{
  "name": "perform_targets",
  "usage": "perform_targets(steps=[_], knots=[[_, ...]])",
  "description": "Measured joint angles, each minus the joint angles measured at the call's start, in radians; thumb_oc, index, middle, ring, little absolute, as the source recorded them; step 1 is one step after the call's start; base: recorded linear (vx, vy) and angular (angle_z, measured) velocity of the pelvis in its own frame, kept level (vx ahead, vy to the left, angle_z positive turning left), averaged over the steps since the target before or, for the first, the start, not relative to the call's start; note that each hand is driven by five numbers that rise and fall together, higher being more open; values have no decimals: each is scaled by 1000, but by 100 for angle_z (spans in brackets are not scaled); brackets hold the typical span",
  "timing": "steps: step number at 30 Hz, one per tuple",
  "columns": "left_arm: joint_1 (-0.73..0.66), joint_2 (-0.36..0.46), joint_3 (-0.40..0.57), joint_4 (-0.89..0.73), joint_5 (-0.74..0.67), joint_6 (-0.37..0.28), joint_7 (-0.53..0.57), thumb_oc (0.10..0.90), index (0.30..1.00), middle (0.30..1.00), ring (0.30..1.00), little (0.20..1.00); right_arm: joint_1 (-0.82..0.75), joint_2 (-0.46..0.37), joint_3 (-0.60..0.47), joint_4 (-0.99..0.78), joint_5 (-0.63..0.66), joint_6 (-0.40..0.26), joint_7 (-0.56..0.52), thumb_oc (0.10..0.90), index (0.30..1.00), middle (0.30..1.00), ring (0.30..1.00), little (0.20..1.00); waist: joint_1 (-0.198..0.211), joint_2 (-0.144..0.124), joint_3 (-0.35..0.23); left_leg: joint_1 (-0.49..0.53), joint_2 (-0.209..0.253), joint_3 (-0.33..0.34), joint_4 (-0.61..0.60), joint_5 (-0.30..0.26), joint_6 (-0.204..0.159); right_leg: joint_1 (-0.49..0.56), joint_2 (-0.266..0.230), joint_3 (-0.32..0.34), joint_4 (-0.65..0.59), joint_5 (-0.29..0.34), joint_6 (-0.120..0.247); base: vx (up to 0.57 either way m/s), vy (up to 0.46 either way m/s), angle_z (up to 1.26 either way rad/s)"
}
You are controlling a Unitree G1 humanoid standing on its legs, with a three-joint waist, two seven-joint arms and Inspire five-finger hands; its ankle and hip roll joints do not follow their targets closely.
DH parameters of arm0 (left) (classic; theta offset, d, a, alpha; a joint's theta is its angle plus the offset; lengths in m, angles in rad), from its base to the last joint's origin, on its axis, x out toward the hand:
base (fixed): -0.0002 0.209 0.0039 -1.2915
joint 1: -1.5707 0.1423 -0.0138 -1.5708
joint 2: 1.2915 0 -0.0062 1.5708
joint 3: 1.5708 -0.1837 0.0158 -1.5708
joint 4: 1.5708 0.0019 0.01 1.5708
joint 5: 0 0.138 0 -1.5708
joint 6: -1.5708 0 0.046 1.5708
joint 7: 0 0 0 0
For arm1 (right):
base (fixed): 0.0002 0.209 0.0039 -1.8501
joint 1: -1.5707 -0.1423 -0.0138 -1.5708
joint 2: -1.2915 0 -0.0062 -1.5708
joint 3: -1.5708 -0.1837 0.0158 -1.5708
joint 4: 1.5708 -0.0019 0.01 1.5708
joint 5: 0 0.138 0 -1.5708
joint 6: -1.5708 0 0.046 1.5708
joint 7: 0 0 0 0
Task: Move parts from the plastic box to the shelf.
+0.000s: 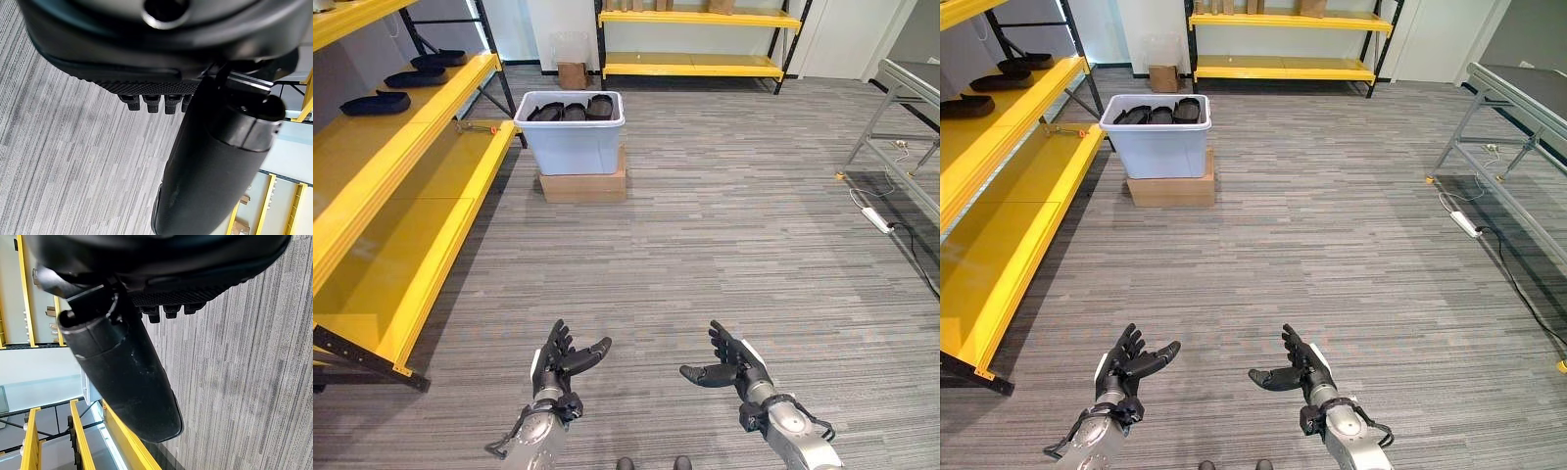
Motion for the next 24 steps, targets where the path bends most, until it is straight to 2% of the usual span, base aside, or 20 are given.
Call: perform_targets(steps=[24], knots=[[-1,0,-2,1,3,0,-20,900,1000,1000,1000,1000,-7,-4,3,-1,-2,0,13,900,1000,1000,1000,1000,-1,5,19,2,0,-3,2,4,5,3,0,-3,0,0,-2,0,0,0]])
